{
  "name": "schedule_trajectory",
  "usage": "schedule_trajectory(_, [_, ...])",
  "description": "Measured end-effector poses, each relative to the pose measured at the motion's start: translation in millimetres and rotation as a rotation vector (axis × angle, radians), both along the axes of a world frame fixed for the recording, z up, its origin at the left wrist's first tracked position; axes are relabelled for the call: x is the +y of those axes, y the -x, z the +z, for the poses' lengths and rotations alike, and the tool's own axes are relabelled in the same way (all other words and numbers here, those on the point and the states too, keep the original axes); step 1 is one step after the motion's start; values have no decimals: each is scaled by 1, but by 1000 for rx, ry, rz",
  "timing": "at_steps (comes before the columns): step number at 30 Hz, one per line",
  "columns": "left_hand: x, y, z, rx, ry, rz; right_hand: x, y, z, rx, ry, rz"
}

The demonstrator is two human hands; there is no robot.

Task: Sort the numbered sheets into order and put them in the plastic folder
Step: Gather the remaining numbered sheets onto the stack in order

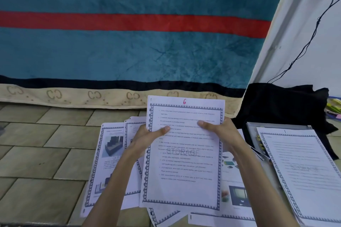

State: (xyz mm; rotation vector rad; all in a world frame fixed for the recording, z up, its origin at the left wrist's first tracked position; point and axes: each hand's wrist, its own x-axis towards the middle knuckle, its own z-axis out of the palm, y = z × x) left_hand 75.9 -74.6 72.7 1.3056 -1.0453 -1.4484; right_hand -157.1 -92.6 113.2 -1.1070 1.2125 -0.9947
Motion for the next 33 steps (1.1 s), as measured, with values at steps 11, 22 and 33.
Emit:
schedule_trajectory(11, [-7, 8, -13, 23, -50, -110, -3, 11, -14, 71, -19, -34])
schedule_trajectory(22, [-25, 27, -23, -227, -30, -169, -21, 118, -78, 1456, -185, 18])
schedule_trajectory(33, [-21, 22, -28, -304, -87, -193, -19, 129, -45, 1236, -197, -55])
